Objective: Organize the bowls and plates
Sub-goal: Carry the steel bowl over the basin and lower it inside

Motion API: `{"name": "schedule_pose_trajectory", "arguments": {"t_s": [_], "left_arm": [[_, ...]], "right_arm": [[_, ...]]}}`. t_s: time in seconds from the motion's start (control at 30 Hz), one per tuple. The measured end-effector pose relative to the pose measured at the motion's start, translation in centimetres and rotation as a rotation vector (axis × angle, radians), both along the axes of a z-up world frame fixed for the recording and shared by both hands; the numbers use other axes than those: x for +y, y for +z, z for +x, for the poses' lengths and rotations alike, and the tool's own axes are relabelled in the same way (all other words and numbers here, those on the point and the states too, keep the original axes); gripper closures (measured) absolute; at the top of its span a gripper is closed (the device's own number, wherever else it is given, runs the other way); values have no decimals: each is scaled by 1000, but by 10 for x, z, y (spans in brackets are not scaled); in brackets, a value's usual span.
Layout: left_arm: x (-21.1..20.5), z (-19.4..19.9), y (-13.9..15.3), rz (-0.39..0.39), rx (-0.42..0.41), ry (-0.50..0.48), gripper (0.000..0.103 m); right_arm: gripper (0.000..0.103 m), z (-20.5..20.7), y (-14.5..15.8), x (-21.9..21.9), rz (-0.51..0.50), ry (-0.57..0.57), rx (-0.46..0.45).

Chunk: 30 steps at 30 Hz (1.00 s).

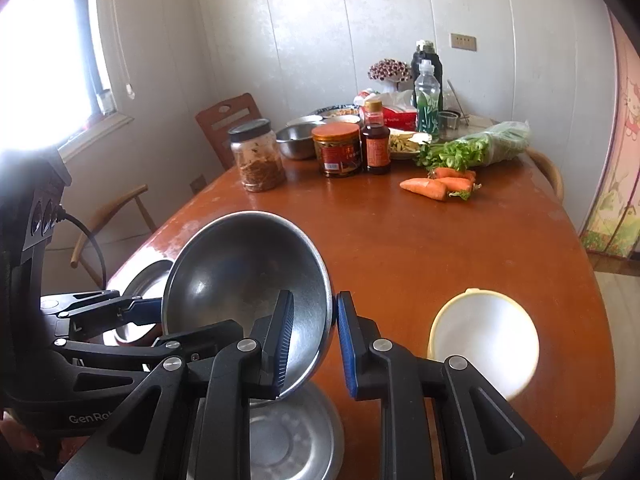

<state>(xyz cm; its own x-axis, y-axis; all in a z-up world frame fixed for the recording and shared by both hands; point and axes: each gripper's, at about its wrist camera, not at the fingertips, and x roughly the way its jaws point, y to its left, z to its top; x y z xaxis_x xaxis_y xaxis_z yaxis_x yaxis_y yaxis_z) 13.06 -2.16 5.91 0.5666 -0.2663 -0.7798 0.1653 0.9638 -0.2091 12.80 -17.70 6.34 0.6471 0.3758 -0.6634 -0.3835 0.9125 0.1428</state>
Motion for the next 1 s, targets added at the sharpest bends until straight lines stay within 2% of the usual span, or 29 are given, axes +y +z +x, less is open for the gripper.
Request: {"name": "schedule_pose_trajectory", "arguments": {"t_s": [0.6, 1.0], "left_arm": [[-4, -73, -16, 0, -22, -23, 50], [-8, -85, -35, 13, 2, -47, 50]], "right_arm": [[79, -80, -12, -4, -12, -1, -33], [79, -102, -31, -6, -27, -8, -7]]}}
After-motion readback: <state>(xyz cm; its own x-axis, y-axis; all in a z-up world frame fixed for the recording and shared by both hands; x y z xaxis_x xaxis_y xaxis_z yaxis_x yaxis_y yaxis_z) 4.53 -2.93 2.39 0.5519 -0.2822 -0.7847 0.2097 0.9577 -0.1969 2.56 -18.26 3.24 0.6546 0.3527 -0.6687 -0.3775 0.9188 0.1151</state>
